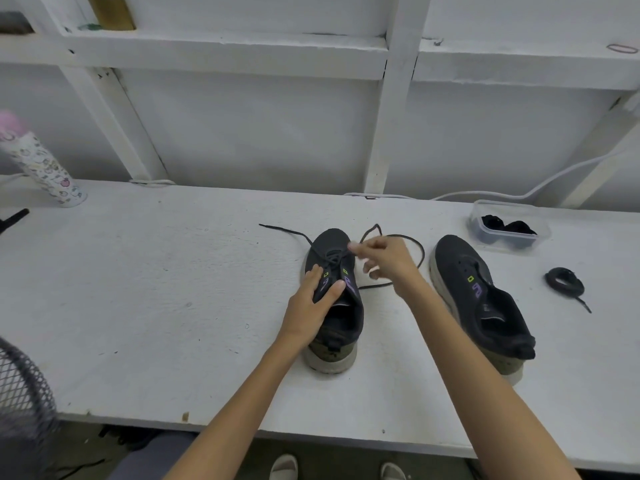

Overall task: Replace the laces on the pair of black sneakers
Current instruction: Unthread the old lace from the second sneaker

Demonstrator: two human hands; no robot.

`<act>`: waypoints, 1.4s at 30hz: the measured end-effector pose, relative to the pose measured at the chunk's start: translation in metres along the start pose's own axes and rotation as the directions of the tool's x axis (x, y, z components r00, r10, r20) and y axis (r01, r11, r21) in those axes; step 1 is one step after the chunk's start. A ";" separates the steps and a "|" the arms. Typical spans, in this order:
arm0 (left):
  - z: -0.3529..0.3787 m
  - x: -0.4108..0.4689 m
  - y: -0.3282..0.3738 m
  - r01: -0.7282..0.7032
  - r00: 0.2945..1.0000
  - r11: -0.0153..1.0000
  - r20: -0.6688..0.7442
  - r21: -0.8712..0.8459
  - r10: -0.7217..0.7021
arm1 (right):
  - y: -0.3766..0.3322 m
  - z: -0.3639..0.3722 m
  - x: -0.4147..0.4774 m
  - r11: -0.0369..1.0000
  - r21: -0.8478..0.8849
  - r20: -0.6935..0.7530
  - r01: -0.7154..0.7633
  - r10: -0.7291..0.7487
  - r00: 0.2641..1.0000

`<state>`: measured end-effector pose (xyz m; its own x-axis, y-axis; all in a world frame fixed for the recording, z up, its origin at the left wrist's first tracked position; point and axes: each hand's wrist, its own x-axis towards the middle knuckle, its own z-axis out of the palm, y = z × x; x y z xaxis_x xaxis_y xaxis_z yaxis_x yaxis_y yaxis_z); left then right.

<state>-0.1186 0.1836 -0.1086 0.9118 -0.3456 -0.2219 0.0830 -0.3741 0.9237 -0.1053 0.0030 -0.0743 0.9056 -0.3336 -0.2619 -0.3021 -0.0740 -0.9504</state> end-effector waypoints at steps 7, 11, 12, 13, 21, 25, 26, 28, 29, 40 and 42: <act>0.000 0.000 0.000 0.006 1.000 1.000 0.002 -0.004 -0.006 | 0.000 0.002 0.007 0.978 0.177 -0.225 0.114 -0.072 0.972; 0.000 0.000 0.000 0.009 1.000 1.000 -0.006 -0.015 -0.009 | 0.002 0.003 0.005 0.970 0.239 -0.161 0.041 -0.002 0.987; 0.000 0.000 0.000 0.004 1.000 1.000 -0.009 -0.011 -0.004 | 0.006 0.006 0.003 0.990 0.141 -0.087 -0.008 0.021 0.996; 0.001 0.000 0.000 -0.001 1.000 1.000 -0.010 -0.002 0.001 | 0.011 0.009 0.000 0.999 0.034 -0.024 -0.030 0.031 0.999; 0.000 0.000 0.000 -0.002 1.000 1.000 0.009 0.009 0.001 | -0.004 -0.001 0.012 0.955 0.228 -0.375 0.189 -0.093 0.923; 0.000 0.000 0.000 -0.006 1.000 1.000 0.004 0.014 0.006 | 0.004 0.003 0.000 0.999 0.044 -0.079 0.018 -0.015 0.997; 0.000 0.001 0.000 -0.011 1.000 1.000 0.002 0.020 0.011 | 0.009 0.006 -0.004 0.999 -0.038 0.009 -0.013 0.013 1.000; 0.000 0.000 0.001 -0.017 1.000 0.999 0.001 0.028 0.017 | 0.014 0.010 -0.004 0.996 -0.091 0.048 0.010 -0.006 0.999; 0.000 0.000 0.001 -0.017 1.000 0.999 0.002 0.028 0.016 | 0.013 0.010 -0.001 0.995 -0.089 0.004 0.047 -0.047 0.999; 0.000 0.000 0.001 -0.014 1.000 0.999 0.009 0.029 0.014 | 0.010 0.012 -0.005 0.992 -0.125 0.003 0.023 -0.023 1.000; 0.000 -0.002 0.002 -0.018 1.000 0.999 0.013 0.031 0.018 | 0.011 0.014 -0.002 0.986 -0.137 -0.032 0.094 -0.099 0.995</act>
<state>-0.1200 0.1832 -0.1064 0.9078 -0.3632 -0.2095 0.0539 -0.3945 0.9173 -0.1065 0.0162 -0.0869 0.9213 -0.3541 -0.1609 -0.2536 -0.2330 -0.9388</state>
